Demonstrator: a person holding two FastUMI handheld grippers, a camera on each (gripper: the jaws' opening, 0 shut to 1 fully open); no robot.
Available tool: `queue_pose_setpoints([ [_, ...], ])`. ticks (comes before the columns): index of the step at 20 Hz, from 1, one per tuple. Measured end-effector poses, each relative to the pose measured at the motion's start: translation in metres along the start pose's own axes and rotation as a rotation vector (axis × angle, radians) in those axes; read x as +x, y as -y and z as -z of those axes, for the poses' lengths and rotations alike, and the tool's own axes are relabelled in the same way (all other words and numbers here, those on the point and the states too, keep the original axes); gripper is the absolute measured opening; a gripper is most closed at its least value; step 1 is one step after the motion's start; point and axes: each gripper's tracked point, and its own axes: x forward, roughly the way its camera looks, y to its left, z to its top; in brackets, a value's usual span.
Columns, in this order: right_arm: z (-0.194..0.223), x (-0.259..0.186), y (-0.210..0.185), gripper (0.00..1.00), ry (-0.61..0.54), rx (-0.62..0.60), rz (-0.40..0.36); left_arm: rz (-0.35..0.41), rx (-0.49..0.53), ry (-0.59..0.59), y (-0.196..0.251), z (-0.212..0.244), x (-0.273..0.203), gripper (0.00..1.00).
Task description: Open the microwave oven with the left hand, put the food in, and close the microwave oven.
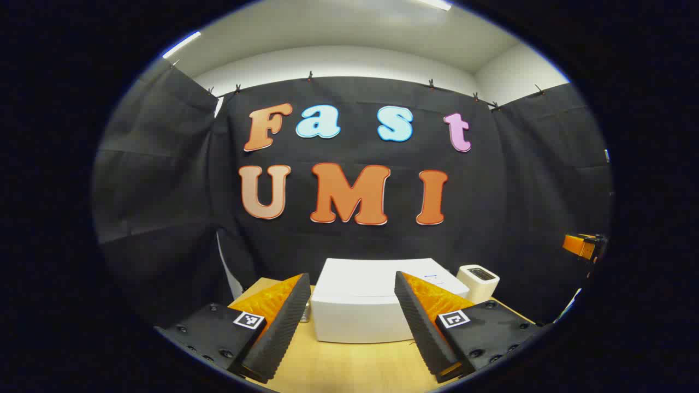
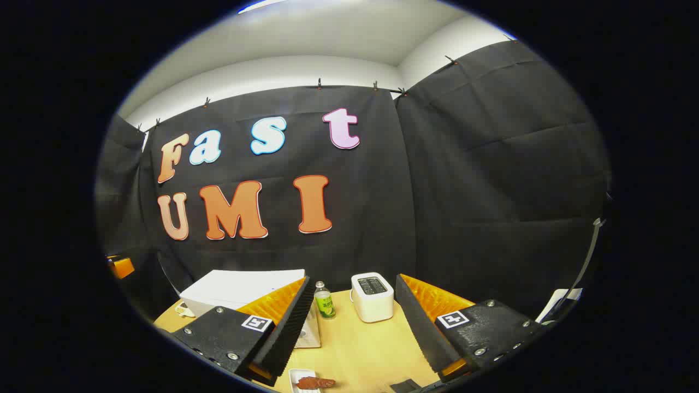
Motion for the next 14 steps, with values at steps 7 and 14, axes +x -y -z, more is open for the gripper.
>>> queue_pose_setpoints([
  [7, -0.024, -0.015, -0.017, 0.94, 0.011, -0.02, -0.053, -0.089, -0.032, 0.069, -0.052, -0.034, -0.025, 0.97],
  [14, -0.021, -0.008, 0.006, 0.95, -0.008, -0.053, -0.062, -0.113, -0.031, 0.093, -0.049, -0.046, -0.036, 0.97],
])
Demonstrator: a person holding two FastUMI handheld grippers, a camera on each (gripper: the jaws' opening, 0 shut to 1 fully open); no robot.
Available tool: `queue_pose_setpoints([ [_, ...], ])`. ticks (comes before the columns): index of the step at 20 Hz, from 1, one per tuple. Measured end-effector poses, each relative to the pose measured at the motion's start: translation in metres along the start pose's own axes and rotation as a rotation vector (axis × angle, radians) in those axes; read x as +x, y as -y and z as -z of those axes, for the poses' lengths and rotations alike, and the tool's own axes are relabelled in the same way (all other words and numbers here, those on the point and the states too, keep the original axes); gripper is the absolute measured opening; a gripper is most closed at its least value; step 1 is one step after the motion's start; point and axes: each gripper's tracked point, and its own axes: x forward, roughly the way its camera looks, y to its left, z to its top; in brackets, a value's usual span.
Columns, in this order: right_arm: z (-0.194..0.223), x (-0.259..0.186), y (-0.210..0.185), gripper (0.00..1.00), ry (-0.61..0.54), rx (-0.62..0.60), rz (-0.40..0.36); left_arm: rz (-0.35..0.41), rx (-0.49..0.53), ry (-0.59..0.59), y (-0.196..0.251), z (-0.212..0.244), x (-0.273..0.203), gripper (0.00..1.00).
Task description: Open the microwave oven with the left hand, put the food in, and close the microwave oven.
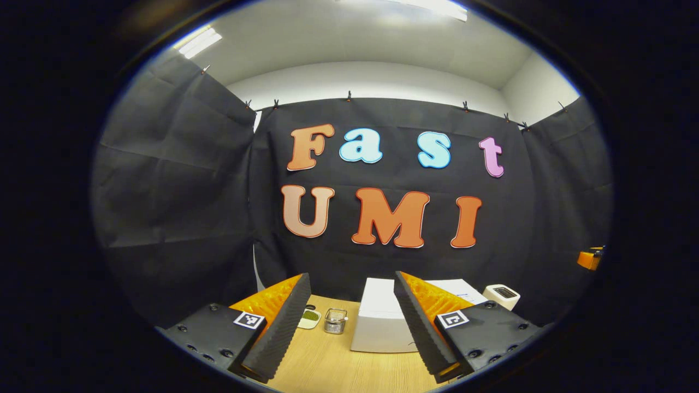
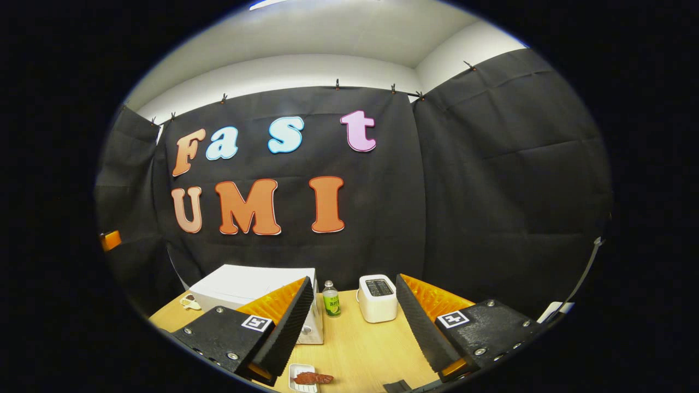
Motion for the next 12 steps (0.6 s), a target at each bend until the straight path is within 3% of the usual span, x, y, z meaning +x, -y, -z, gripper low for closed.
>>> queue_pose_setpoints([
  [7, -0.001, 0.007, 0.017, 0.95, 0.006, 0.007, -0.004, 0.051, -0.009, -0.01, 0.042, 0.012, 0.001, 0.99],
  [12, 0.009, 0.007, 0.028, 0.94, -0.017, 0.011, 0.002, 0.112, -0.013, -0.024, 0.089, 0.054, 0.012, 0.97],
])
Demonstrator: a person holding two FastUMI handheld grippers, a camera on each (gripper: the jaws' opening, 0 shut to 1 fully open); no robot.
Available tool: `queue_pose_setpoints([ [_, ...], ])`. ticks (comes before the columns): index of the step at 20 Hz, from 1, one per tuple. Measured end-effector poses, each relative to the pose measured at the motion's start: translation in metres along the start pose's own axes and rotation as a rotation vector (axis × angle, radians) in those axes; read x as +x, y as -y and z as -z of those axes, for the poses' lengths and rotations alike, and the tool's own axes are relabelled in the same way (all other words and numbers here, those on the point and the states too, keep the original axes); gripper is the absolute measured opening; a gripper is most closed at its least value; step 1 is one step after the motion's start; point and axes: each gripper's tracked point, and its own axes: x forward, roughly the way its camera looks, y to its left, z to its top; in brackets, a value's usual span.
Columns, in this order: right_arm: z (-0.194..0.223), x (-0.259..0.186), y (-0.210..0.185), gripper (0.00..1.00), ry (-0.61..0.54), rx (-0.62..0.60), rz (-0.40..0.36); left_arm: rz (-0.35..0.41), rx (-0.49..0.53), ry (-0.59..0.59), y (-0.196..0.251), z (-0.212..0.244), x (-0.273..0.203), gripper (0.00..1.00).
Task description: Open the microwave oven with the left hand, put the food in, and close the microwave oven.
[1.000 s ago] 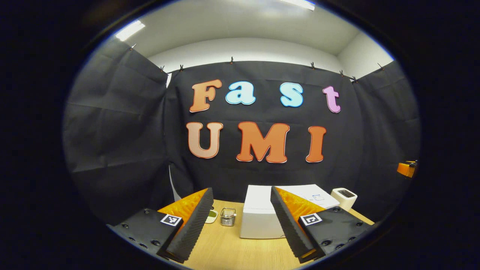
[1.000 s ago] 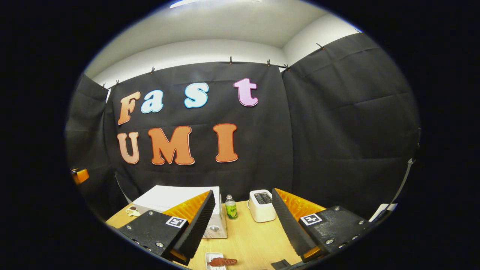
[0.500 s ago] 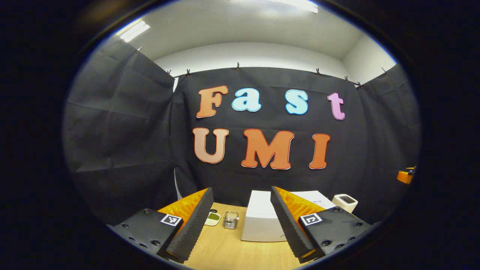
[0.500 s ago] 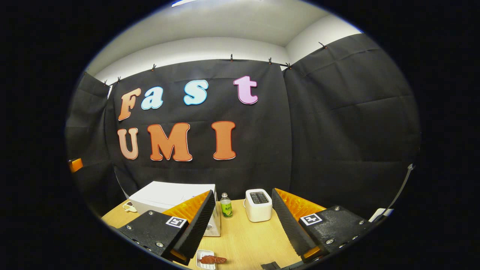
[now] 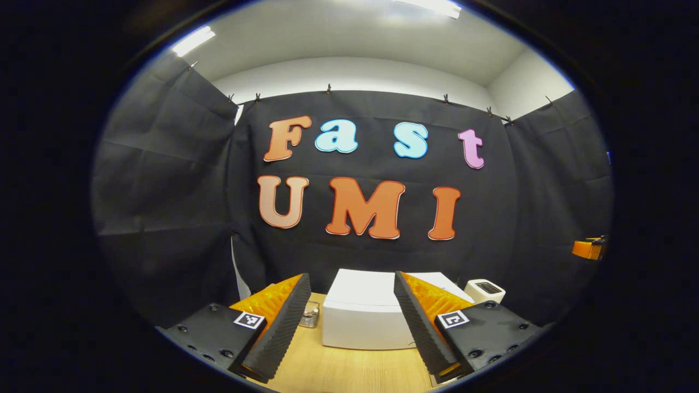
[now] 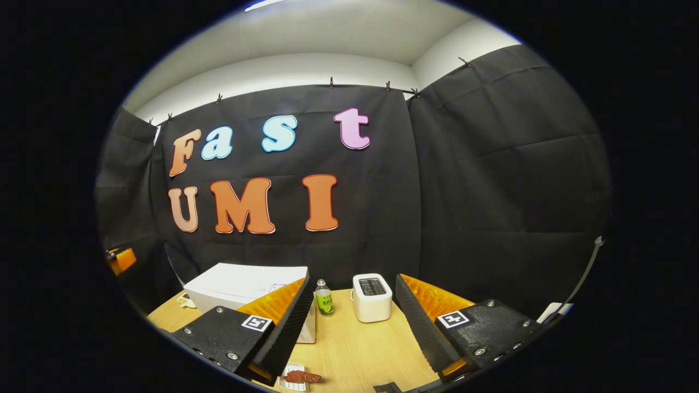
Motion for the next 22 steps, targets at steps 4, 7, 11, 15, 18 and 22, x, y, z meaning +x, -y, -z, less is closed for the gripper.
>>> queue_pose_setpoints([
  [4, 0.007, -0.002, 0.012, 0.95, -0.022, -0.016, 0.014, 0.093, -0.016, -0.026, 0.058, 0.043, 0.022, 0.96],
  [7, 0.01, -0.004, 0.021, 0.95, -0.033, -0.021, 0.025, 0.168, -0.039, -0.061, 0.101, 0.083, 0.042, 0.97],
  [11, 0.018, -0.006, 0.035, 0.94, -0.053, -0.047, 0.047, 0.223, -0.011, -0.085, 0.151, 0.124, 0.07, 0.97],
  [15, 0.016, -0.01, 0.058, 0.95, -0.045, -0.051, 0.091, 0.284, -0.009, -0.119, 0.193, 0.177, 0.093, 0.97],
  [18, 0.014, -0.015, 0.078, 0.94, -0.037, -0.046, 0.124, 0.287, 0.016, -0.156, 0.206, 0.211, 0.11, 0.99],
  [22, 0.02, -0.018, 0.099, 0.95, -0.055, -0.071, 0.164, 0.302, 0.057, -0.188, 0.221, 0.245, 0.125, 0.97],
])
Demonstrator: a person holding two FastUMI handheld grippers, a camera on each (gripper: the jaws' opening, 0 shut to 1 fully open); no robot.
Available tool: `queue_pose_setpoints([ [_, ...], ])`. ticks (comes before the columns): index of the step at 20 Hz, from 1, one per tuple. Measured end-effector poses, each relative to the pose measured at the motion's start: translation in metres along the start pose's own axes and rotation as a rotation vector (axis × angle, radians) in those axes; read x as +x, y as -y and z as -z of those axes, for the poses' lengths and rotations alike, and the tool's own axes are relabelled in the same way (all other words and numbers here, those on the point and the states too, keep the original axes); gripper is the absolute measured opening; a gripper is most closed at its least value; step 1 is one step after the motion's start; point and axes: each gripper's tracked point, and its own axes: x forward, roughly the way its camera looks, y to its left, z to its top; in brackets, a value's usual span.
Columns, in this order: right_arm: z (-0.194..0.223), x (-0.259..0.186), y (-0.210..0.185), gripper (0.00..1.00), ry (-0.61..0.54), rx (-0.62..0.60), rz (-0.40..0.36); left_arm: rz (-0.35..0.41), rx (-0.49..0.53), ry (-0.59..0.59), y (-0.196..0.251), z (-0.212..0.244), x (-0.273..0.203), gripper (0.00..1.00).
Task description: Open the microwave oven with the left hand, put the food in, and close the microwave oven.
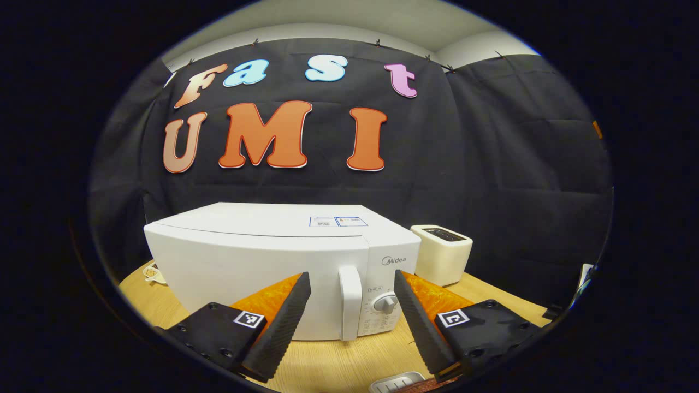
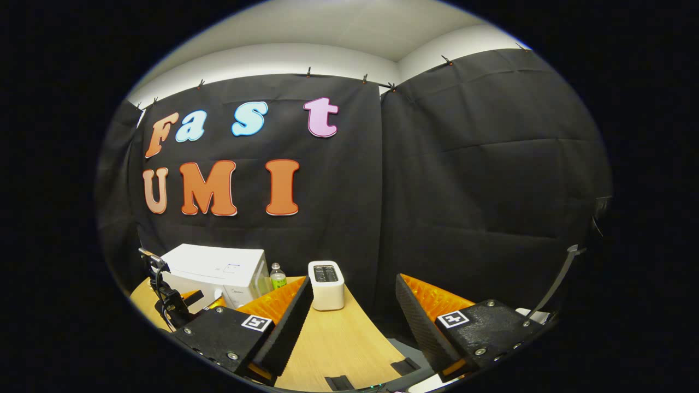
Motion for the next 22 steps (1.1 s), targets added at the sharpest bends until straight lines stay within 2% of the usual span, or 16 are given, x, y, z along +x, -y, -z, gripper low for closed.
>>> queue_pose_setpoints([
  [3, 0.004, 0.001, 0.01, 0.94, -0.012, 0.001, 0.014, 0.009, 0.0, -0.013, 0.01, 0.011, 0.008, 0.99],
  [7, 0.008, 0.002, 0.02, 0.94, -0.019, -0.003, 0.027, -0.012, -0.002, -0.027, 0.012, 0.019, 0.014, 0.97],
  [8, 0.008, 0.002, 0.021, 0.95, -0.021, -0.002, 0.027, -0.016, -0.007, -0.027, 0.013, 0.022, 0.017, 0.99],
  [10, 0.011, 0.002, 0.021, 0.95, -0.029, 0.004, 0.026, -0.06, -0.003, -0.039, 0.002, 0.027, 0.017, 0.88],
  [11, 0.011, 0.002, 0.023, 0.95, -0.031, 0.006, 0.026, -0.086, -0.002, -0.034, -0.005, 0.027, 0.021, 0.66],
  [13, 0.013, 0.003, 0.023, 0.94, -0.035, 0.007, 0.025, -0.116, -0.009, -0.063, -0.015, 0.035, 0.028, 0.63],
  [14, 0.015, 0.004, 0.022, 0.95, -0.039, 0.006, 0.025, -0.115, -0.019, -0.097, -0.016, 0.043, 0.029, 0.59],
  [15, 0.015, 0.004, 0.022, 0.94, -0.042, 0.006, 0.026, -0.08, -0.053, -0.136, -0.004, 0.053, 0.03, 0.62],
  [16, 0.014, 0.003, 0.022, 0.95, -0.043, 0.006, 0.024, -0.079, -0.048, -0.141, -0.002, 0.047, 0.03, 0.51],
  [17, 0.015, 0.003, 0.02, 0.95, -0.046, 0.005, 0.022, -0.072, -0.031, -0.131, -0.002, 0.048, 0.031, 0.32],
  [18, 0.015, 0.003, 0.019, 0.95, -0.049, 0.001, 0.02, -0.062, -0.012, -0.144, -0.004, 0.047, 0.027, 0.3],
  [19, 0.016, 0.003, 0.017, 0.95, -0.049, -0.005, 0.018, -0.063, 0.004, -0.11, -0.003, 0.044, 0.028, 0.25],
  [20, 0.016, 0.002, 0.016, 0.95, -0.049, -0.01, 0.016, -0.06, 0.019, -0.096, -0.001, 0.046, 0.033, 0.18],
  [22, 0.016, 0.002, 0.015, 0.95, -0.052, -0.021, 0.016, -0.039, 0.0, -0.104, -0.003, 0.044, 0.027, 0.15],
])
